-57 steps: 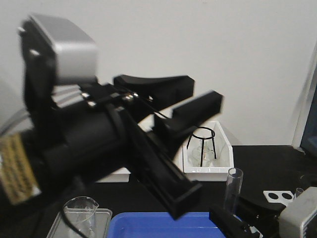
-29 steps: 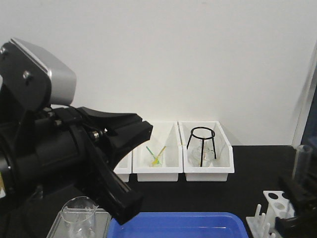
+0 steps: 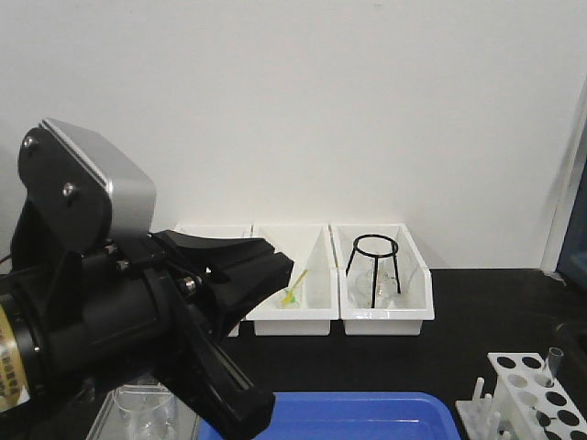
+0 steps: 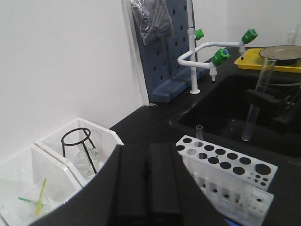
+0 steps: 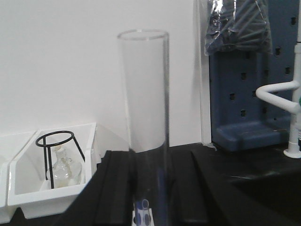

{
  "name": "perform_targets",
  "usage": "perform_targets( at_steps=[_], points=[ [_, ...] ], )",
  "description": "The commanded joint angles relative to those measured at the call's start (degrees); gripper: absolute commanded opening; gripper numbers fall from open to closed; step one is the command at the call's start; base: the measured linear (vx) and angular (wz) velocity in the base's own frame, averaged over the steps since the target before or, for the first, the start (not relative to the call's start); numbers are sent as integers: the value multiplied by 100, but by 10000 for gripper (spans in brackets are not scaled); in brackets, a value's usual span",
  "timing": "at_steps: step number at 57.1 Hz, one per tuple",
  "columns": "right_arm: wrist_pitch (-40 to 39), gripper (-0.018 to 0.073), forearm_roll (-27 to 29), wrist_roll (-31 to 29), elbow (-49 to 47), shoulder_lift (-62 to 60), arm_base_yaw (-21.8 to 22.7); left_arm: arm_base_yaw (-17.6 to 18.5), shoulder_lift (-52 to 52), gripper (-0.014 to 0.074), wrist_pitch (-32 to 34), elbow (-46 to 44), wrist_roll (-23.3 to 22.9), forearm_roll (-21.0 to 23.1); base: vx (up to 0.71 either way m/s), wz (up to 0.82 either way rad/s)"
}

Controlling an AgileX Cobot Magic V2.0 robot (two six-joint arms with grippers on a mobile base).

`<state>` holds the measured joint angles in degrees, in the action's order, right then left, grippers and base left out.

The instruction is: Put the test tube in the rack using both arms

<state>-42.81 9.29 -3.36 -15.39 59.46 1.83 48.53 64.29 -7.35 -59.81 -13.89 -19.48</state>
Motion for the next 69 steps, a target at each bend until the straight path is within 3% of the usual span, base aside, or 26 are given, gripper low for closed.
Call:
perform_targets(
  at_steps=[1, 11, 34, 69],
  points=[
    [-666, -8, -405, 240, -282, 189, 27, -11, -120, -4, 504, -155, -49, 11, 0, 0],
    [-975, -8, -981, 601, -447, 715, 27, -11, -120, -4, 504, -155, -45, 5, 0, 0],
    [-1860, -7, -979, 716, -490, 1809, 27, -11, -120, -4, 504, -155, -38, -5, 0, 0],
    [-2197, -6, -1241, 859, -643, 2789, 27, -11, -120, -4, 463, -155, -38, -5, 0, 0]
  ],
)
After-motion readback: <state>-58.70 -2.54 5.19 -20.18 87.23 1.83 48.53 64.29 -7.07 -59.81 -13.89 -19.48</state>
